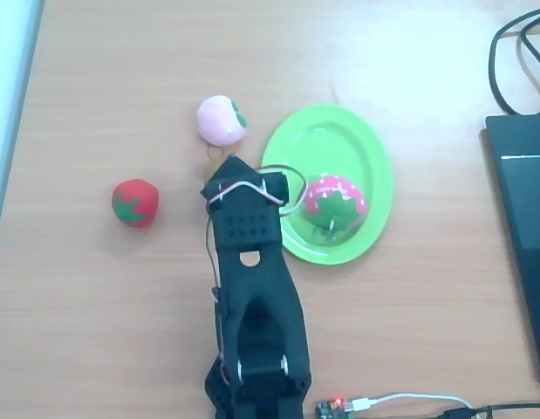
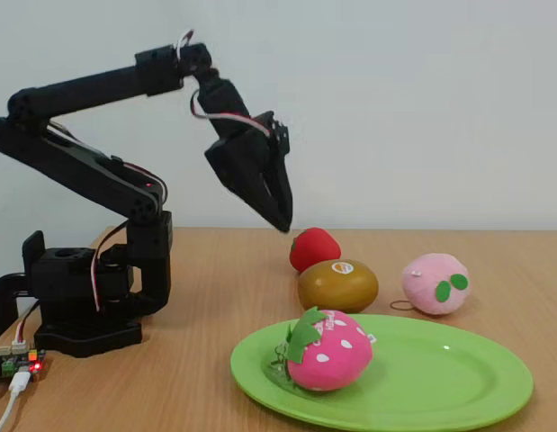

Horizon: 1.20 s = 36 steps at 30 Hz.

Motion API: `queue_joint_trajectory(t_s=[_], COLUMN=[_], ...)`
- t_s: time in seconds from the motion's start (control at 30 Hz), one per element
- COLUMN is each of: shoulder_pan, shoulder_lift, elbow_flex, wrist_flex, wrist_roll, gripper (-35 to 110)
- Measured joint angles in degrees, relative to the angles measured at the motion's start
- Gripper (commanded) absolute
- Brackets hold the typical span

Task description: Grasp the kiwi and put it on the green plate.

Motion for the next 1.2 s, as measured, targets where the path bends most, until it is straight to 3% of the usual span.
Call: queue_joint_trajectory(t_s=[0.23,0.43,0.77,1.2], shoulder_pan=[0.79,1.23,2.11,3.08], shoulder_lift=[-3.34,-5.62,-9.49,-10.72], elbow_flex=[-7.47,-9.76,-9.93,-5.89], wrist_flex=[7.29,6.15,0.0,-6.5], wrist_roll=[-24.96,-36.12,-40.78,-43.77], gripper=[-3,-3,-2,26])
